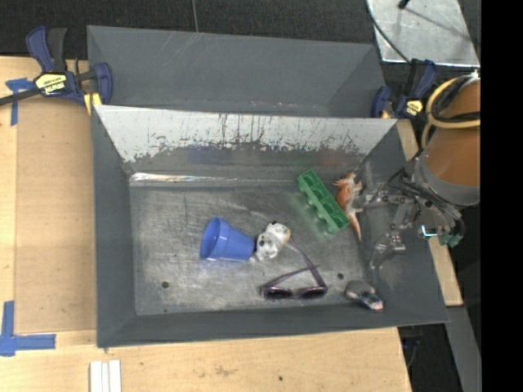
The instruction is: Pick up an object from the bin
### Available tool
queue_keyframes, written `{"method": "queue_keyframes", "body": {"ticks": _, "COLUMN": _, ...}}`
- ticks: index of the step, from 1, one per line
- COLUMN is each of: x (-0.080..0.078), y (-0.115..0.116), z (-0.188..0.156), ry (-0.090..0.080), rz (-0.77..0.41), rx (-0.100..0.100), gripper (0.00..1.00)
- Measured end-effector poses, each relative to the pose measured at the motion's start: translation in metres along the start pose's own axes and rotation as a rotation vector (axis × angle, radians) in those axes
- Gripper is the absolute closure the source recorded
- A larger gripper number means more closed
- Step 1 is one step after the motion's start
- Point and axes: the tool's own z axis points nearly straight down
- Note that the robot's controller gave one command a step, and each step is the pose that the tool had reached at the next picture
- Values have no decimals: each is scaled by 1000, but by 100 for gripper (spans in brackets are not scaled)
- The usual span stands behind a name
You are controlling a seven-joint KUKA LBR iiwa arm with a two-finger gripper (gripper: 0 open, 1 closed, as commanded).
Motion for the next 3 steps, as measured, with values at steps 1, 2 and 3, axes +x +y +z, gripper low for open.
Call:
{"method": "queue_keyframes", "body": {"ticks": 1, "x": -2, "y": 1, "z": -4, "ry": -8, "rz": -3, "rx": 1, "gripper": 0}}
{"method": "queue_keyframes", "body": {"ticks": 2, "x": 3, "y": 34, "z": 52, "ry": -11, "rz": -93, "rx": 2, "gripper": 0}}
{"method": "queue_keyframes", "body": {"ticks": 3, "x": 27, "y": 82, "z": 76, "ry": -3, "rz": -173, "rx": -1, "gripper": 0}}
